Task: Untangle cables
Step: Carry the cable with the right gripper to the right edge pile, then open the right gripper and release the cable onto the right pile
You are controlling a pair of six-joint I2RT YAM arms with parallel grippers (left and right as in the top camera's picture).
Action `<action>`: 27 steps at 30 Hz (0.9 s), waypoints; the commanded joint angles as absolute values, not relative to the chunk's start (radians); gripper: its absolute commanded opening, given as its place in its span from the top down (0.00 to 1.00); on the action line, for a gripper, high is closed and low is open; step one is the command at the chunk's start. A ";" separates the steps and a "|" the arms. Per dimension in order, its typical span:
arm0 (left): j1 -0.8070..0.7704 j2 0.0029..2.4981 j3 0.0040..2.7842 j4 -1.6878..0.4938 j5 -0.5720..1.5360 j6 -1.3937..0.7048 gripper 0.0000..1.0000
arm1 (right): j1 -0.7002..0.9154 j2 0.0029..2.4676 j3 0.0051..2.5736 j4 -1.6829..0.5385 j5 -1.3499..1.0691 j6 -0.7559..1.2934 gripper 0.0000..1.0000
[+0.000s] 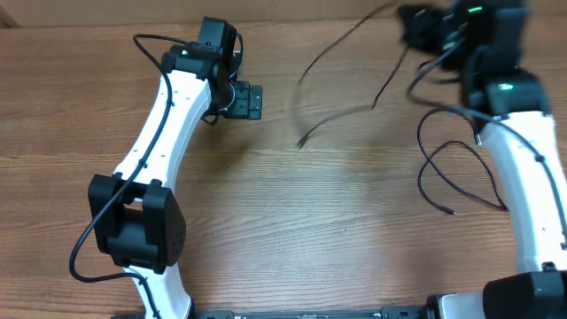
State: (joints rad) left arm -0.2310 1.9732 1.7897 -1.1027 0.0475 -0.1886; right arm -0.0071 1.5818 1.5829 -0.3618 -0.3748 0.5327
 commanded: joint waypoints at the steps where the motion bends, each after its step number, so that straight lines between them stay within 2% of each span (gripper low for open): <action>1: -0.229 1.969 1.816 -1.102 0.041 -0.206 0.00 | -0.155 1.579 1.610 -0.354 -0.473 0.737 0.96; 6: -0.229 1.969 1.816 -1.102 0.041 -0.206 0.00 | -0.321 1.595 1.603 -0.548 -0.443 0.732 0.96; 12: -0.229 1.969 1.816 -1.102 0.041 -0.206 0.01 | -0.439 1.674 1.586 -0.851 -0.198 0.729 0.96; 17: -0.229 1.969 1.816 -1.102 0.041 -0.206 0.00 | -0.480 1.748 1.570 -1.014 -0.163 0.729 0.96; 27: -0.229 1.969 1.816 -1.102 0.041 -0.206 0.00 | -0.464 1.832 1.521 -1.308 -0.141 0.733 0.96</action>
State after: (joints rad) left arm -0.2310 1.9732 1.7916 -1.1027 0.0475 -0.1886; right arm -0.4778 1.8267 1.5597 -1.2892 -0.1635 0.7292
